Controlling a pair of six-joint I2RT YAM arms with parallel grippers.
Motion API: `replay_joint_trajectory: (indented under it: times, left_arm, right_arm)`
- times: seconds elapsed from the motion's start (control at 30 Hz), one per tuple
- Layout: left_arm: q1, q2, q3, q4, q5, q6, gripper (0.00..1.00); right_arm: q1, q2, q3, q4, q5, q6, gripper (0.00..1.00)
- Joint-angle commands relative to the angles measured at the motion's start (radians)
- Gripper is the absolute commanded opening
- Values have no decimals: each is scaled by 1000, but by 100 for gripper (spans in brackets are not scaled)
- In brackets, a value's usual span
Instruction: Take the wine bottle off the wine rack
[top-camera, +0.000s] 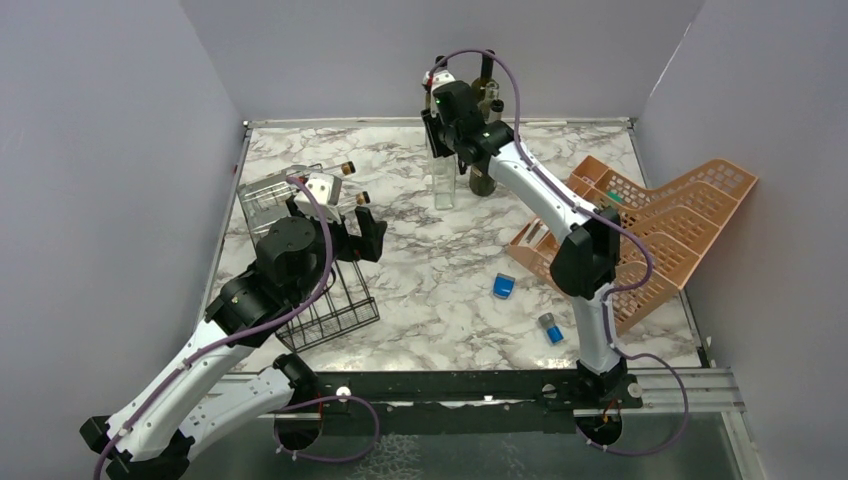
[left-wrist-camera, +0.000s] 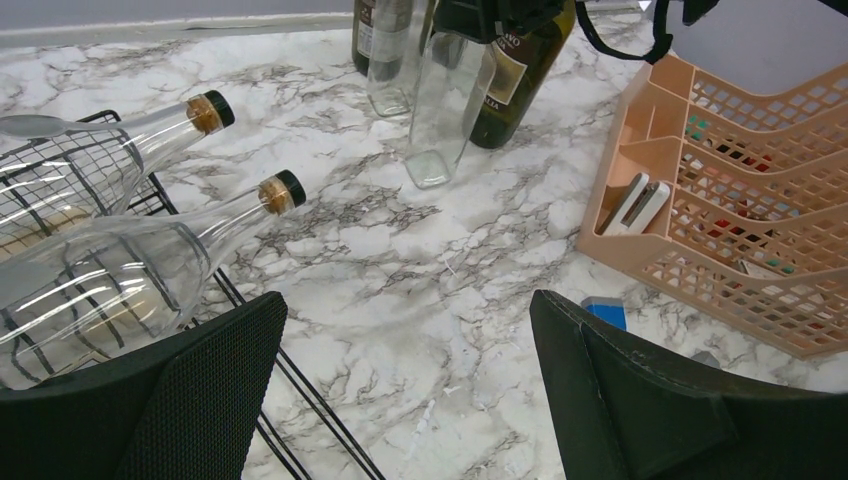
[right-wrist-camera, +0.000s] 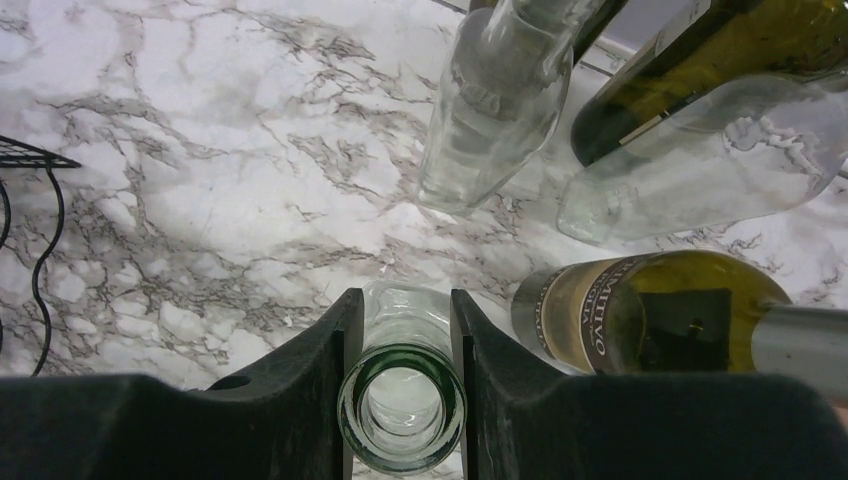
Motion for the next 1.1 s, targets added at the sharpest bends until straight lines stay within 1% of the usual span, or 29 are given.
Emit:
replay_joint_trajectory:
  times: [0.0,0.2,0.37,0.5,0.63,0.7,0.83,1.0,1.07]
  left_arm:
    - [4,-12,14,0,-3,1,99]
    - [3,-8,18,-2,-11,8,99]
    - [3,-8,17,-6,-15,9,99]
    - [4,-5,17,-8,-17,10,99]
    - [4,2,21,-8,-13,7,99]
    - [4,6,21,-7,-9,4,99]
    - [3,13,21,-8,4,-11,99]
    - [3,11,13,-8,24,-47,99]
    - [3,7,9,-8,31,-63,99]
  right_arm:
    - [13,51,114,-8,73,-21,29]
    - [13,145,225,-31,100,-15,31]
    - [12,145,196,-24,102,14,32]
    - [13,136,186,-26,87,25,41]
    - [13,126,199,-36,68,21,52]
    - [12,114,204,-36,59,20,62]
    - [13,86,207,-41,42,20,75]
    - [13,34,203,-66,18,13,85]
    - [14,3,186,-76,6,12,87]
